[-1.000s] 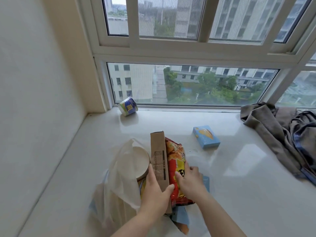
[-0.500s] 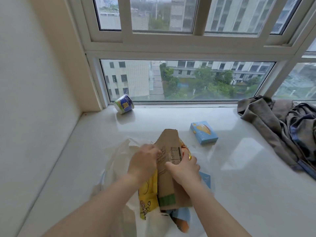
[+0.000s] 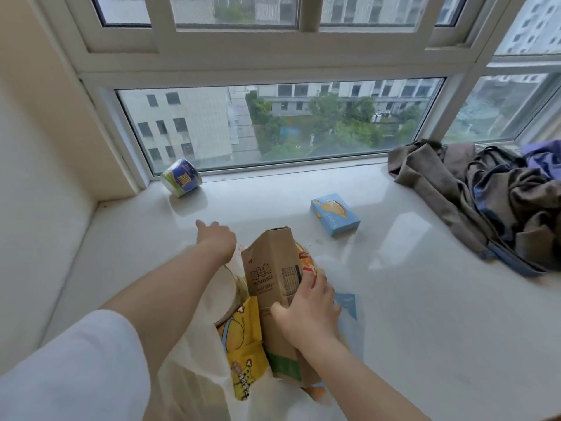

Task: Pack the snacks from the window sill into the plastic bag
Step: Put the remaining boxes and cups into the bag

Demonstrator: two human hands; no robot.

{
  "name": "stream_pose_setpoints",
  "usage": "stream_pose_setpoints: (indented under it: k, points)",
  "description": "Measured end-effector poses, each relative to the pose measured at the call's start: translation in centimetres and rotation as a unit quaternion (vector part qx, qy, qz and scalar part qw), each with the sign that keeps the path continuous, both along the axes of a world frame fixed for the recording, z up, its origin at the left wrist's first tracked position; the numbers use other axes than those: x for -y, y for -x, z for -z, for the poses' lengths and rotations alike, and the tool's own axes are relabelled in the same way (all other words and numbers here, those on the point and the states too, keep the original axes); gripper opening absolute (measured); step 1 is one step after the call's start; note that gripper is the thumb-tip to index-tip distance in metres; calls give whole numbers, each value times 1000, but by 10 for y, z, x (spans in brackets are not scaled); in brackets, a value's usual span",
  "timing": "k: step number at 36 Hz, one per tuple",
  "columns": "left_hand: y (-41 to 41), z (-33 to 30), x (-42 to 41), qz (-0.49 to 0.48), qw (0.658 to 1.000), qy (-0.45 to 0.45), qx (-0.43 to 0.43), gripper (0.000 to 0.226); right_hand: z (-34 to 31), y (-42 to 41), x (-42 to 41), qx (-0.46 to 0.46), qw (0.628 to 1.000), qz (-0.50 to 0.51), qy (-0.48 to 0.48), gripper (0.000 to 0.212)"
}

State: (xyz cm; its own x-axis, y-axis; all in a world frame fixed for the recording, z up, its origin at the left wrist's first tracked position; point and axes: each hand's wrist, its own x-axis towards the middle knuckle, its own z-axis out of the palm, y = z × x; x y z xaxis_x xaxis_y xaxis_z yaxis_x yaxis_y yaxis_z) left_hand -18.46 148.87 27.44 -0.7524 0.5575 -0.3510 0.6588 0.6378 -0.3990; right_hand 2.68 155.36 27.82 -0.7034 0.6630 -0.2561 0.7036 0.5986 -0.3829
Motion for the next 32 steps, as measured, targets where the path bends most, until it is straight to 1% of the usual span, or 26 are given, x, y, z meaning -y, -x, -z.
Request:
stream_pose_setpoints:
  k: [3,6,9,11,13,15,19,20,22,24,27,32]
  points:
    - [2,3,-5,-23,999,17,38,54,0,2,4,9,1000,-8,-6,79]
    - [4,11,-5,-36,997,16,64,45,-1,5,5,18,1000,-9,-11,78]
    - [1,15,-3,-73,995,0,71,35,-1,7,7,22,1000,-11,-19,77]
    - [-1,19,-1,-92,993,-18,75,34,0,6,10,25,999,-13,-18,77]
    - [-1,23,1,-111,990,-48,79,34,1,5,15,22,999,-19,-20,77]
    - [1,25,4,-146,980,-102,83,35,0,2,21,22,999,-28,-20,76]
    - [20,21,6,-224,948,-217,55,40,-1,-4,27,34,998,-45,-15,74]
    - [26,18,5,-230,940,-248,40,39,-2,-5,28,38,998,-48,-13,74]
    - [36,15,1,-225,925,-302,39,38,-4,-5,30,50,997,-57,-9,76]
    - [36,13,-5,-215,919,-326,54,33,-8,-4,33,67,995,-73,-10,78]
    - [32,13,-8,-241,906,-341,77,23,-15,-4,36,89,991,-101,-18,82]
    - [45,15,2,-232,914,-322,81,20,-19,-1,44,102,986,-131,-8,81]
